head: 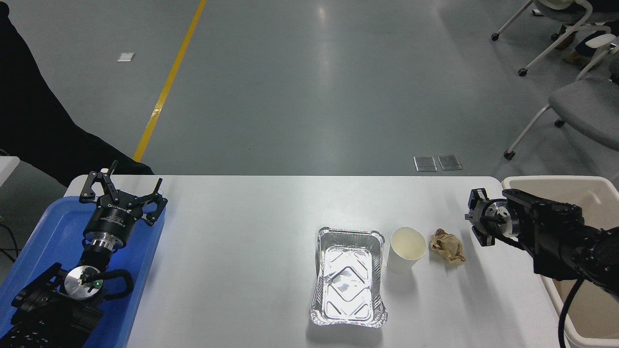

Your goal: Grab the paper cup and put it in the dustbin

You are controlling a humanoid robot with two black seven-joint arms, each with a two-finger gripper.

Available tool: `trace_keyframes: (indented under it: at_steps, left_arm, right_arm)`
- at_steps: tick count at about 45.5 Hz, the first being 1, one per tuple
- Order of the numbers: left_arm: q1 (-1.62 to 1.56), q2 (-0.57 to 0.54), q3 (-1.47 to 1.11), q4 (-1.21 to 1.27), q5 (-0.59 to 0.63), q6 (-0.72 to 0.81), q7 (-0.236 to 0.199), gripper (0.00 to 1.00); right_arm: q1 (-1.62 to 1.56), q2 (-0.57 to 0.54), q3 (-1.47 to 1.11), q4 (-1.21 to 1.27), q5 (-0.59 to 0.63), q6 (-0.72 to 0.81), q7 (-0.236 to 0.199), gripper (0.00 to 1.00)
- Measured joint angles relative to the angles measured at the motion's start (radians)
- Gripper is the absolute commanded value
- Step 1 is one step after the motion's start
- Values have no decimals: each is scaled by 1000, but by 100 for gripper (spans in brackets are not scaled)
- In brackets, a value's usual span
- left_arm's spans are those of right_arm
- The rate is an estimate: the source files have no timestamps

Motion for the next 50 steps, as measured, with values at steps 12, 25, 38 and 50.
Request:
trace_keyframes:
  at_steps: [12, 25, 38, 50]
  left_arm:
    - [0, 0, 0, 0, 0, 0, 0, 99]
    - [1, 0, -1, 0, 0, 0, 0, 99]
    - [1, 0, -1, 0, 0, 0, 0, 99]
    - [2, 0, -3, 0, 0, 0, -1, 99]
  right_arm:
    - [-1, 0, 0, 0, 0, 1, 0, 0]
    - [-3, -2, 0, 0, 0, 1, 0, 0]
    - [1, 4, 6, 3, 0, 1, 1, 0]
    - [11, 16, 26, 38, -1, -1, 0, 0]
